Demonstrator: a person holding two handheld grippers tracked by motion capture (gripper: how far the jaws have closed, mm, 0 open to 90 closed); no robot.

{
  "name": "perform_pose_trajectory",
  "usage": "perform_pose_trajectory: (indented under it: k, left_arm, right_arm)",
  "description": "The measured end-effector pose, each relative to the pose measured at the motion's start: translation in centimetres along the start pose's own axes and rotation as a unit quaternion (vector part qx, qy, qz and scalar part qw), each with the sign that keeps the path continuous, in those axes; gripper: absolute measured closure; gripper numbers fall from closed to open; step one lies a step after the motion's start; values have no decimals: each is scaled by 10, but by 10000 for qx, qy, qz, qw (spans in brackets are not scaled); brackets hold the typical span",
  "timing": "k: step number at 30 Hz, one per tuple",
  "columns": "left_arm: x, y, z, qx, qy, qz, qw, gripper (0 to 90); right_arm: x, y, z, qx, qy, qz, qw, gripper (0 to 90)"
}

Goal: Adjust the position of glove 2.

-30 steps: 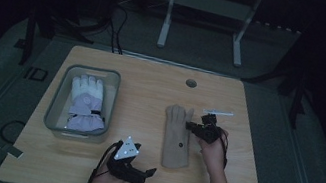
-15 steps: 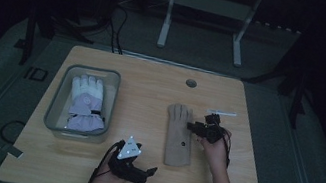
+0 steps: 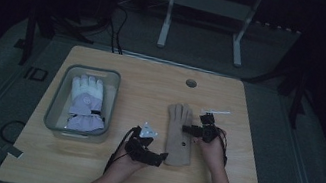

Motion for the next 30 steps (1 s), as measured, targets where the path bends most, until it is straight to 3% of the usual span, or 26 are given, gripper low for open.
perform_pose_trajectory:
  k: [3, 5, 7, 10, 12, 14, 16, 18, 22, 24, 26, 30]
  left_arm:
    - [1, 12, -1, -100, 22, 243, 9997, 154]
    - [1, 18, -4, -127, 88, 388, 9991, 157]
    - [1, 23, -5, -225, 23, 439, 9988, 190]
    - [3, 30, -7, -199, 20, 561, 9982, 219]
    - [4, 34, -8, -250, 22, 499, 9984, 264]
    - [5, 36, -8, -111, 27, 456, 9989, 299]
    - [6, 38, -9, -105, -7, 430, 9990, 339]
    - [6, 41, -15, -154, 47, 412, 9990, 366]
    - [8, 49, -29, -37, 216, 492, 9985, 367]
    - [9, 52, -36, 88, 452, 561, 9974, 372]
    - [11, 54, -38, 157, 533, 567, 9968, 433]
    - [12, 56, -39, -30, 424, 587, 9974, 716]
  right_arm:
    - [-1, -2, 2, -129, -173, 18, 9998, 770]
    - [-2, -2, 2, -158, -209, -9, 9997, 772]
    - [-3, -2, 3, -185, -230, -41, 9996, 772]
    - [-3, -2, 4, -223, -249, -58, 9994, 773]
    - [-3, -2, 4, -226, -260, -65, 9994, 773]
    - [-4, -2, 4, -212, -266, -77, 9994, 774]
    - [-4, -2, 4, -209, -275, -89, 9994, 775]
    - [-4, -2, 4, -228, -300, -104, 9992, 775]
    - [-5, -2, 5, -278, -306, -121, 9991, 779]
    - [-5, -2, 6, -310, -341, -145, 9988, 782]
    - [-6, -2, 7, -332, -361, -171, 9987, 784]
    - [-7, -2, 8, -297, -361, -203, 9987, 797]
Point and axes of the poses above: each handheld gripper's, and its own axes: y roughly forward along the jaws, x roughly out of its top, z roughly to its left, the point moved 2 cm from there along y, roughly forward along the jaws, and after that the axes turned 3 degrees about -z, right-handed, at the moved point
